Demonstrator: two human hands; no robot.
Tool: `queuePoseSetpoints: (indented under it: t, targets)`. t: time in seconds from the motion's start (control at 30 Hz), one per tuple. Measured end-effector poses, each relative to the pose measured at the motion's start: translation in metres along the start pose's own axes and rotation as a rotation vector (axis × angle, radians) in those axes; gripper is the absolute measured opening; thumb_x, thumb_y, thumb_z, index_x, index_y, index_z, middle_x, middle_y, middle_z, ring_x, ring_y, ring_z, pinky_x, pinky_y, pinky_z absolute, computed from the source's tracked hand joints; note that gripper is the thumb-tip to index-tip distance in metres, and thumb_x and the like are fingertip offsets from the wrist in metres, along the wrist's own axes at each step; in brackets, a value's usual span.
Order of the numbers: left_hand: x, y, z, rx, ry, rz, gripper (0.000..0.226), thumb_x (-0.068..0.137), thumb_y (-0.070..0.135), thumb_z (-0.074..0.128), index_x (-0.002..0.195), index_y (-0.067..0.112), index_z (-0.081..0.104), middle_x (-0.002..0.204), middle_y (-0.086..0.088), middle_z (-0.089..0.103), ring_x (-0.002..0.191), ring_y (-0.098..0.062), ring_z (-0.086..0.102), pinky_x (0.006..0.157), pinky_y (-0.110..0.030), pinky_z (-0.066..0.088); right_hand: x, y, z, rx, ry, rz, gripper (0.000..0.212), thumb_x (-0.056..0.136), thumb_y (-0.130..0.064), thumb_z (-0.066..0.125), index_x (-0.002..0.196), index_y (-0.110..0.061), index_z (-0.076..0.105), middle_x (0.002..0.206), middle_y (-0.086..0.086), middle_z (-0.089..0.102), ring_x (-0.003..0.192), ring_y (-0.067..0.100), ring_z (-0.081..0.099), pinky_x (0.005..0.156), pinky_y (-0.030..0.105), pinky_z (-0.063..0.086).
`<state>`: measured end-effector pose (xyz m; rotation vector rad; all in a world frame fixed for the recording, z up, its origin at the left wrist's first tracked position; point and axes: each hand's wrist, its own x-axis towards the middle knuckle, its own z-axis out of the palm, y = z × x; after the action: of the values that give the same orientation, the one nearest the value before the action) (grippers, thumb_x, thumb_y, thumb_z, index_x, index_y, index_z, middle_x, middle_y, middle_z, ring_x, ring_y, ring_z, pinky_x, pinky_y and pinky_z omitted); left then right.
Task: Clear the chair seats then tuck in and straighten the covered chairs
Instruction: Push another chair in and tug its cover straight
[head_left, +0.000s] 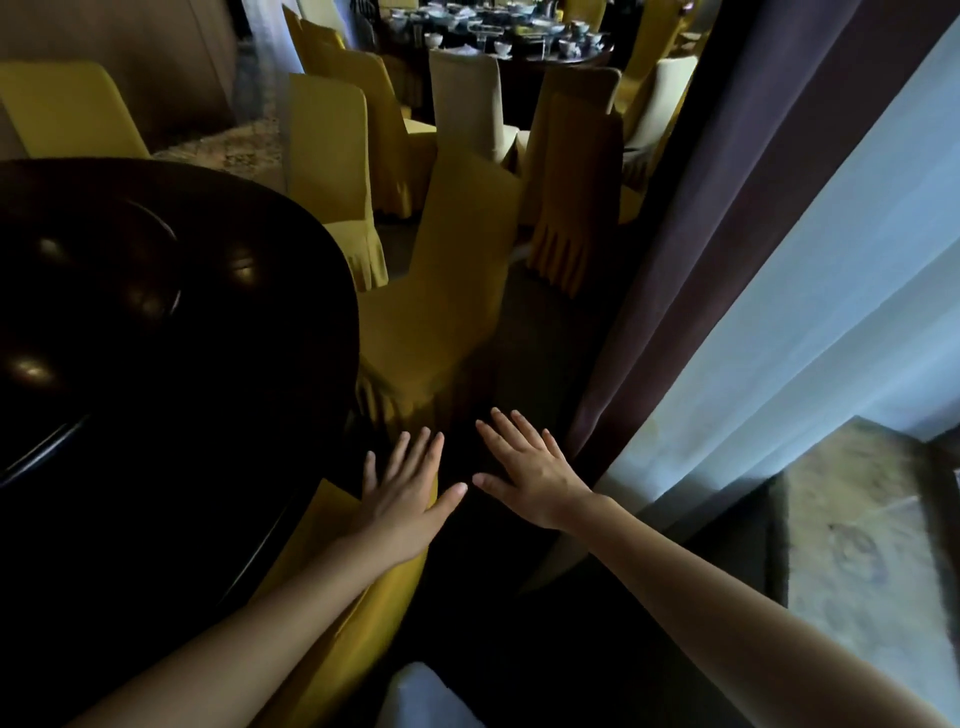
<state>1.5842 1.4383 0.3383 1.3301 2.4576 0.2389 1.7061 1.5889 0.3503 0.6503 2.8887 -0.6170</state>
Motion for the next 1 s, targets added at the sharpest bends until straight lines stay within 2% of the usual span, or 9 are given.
queuePoseSetpoints:
  t: [0.03, 0.1, 0.17, 0.43, 0.6, 0.87, 1.0]
  targets:
    - [0.006, 0.005, -0.002, 0.006, -0.019, 0.004, 0.109, 0.057, 0.086, -0.020, 0.150, 0.030, -0.009, 0.159, 0.009, -0.013, 0.144, -0.012, -0.017, 0.113, -0.047, -0.014, 0.002, 0.005, -0.003, 0.009, 0.013, 0.005, 0.072, 0.095, -0.057, 0.036, 0.152, -0.030, 0.003, 0.161, -0.007, -0.008, 0.147, 0.016, -0.014, 0.118, 0.048, -0.002]
    - [0.018, 0.013, -0.008, 0.038, -0.049, 0.019, 0.081, 0.083, 0.074, 0.003, 0.150, 0.030, -0.009, 0.159, 0.008, -0.014, 0.144, -0.012, -0.018, 0.113, -0.047, -0.013, 0.007, 0.013, -0.009, 0.031, 0.034, 0.013, 0.072, 0.095, -0.057, 0.037, 0.152, -0.030, 0.003, 0.161, -0.006, -0.009, 0.147, 0.016, -0.014, 0.118, 0.047, -0.002]
    - [0.032, 0.016, -0.015, 0.061, -0.051, 0.041, 0.071, 0.092, 0.063, 0.015, 0.150, 0.029, -0.008, 0.158, 0.008, -0.014, 0.144, -0.012, -0.018, 0.114, -0.048, -0.013, 0.013, 0.019, -0.014, 0.045, 0.052, 0.028, 0.072, 0.095, -0.056, 0.038, 0.152, -0.030, 0.004, 0.161, -0.006, -0.009, 0.147, 0.017, -0.014, 0.118, 0.047, -0.002]
    - [0.111, 0.021, -0.031, 0.042, -0.014, 0.054, 0.071, 0.093, 0.061, 0.018, 0.150, 0.028, -0.007, 0.159, 0.006, -0.013, 0.145, -0.014, -0.017, 0.114, -0.051, -0.011, 0.064, 0.039, -0.026, 0.055, 0.084, 0.058, 0.070, 0.096, -0.054, 0.037, 0.153, -0.029, 0.005, 0.161, -0.005, -0.010, 0.146, 0.016, -0.016, 0.119, 0.047, -0.003]
    - [0.167, 0.015, -0.028, 0.013, -0.026, 0.024, 0.072, 0.093, 0.061, 0.017, 0.150, 0.026, -0.009, 0.159, 0.004, -0.015, 0.144, -0.016, -0.019, 0.114, -0.052, -0.010, 0.121, 0.063, -0.035, -0.001, 0.026, 0.076, 0.074, 0.095, -0.054, 0.038, 0.153, -0.028, -0.001, 0.160, -0.005, -0.013, 0.146, 0.016, -0.018, 0.119, 0.048, -0.003]
    - [0.268, -0.018, -0.037, -0.129, -0.001, -0.093, 0.072, 0.093, 0.062, 0.018, 0.150, 0.027, -0.006, 0.160, 0.001, -0.006, 0.147, -0.020, -0.008, 0.117, -0.052, -0.001, 0.210, 0.104, -0.049, 0.001, -0.121, 0.157, 0.074, 0.095, -0.055, 0.039, 0.153, -0.029, 0.001, 0.161, -0.003, -0.013, 0.146, 0.019, -0.016, 0.117, 0.048, -0.004]
    - [0.304, -0.026, -0.037, -0.156, -0.043, -0.132, 0.071, 0.093, 0.061, 0.015, 0.150, 0.026, -0.008, 0.159, 0.003, -0.012, 0.146, -0.019, -0.013, 0.117, -0.051, -0.005, 0.242, 0.126, -0.058, 0.017, -0.063, 0.169, 0.072, 0.096, -0.055, 0.037, 0.153, -0.028, 0.003, 0.161, -0.003, -0.011, 0.147, 0.019, -0.015, 0.117, 0.048, -0.003]
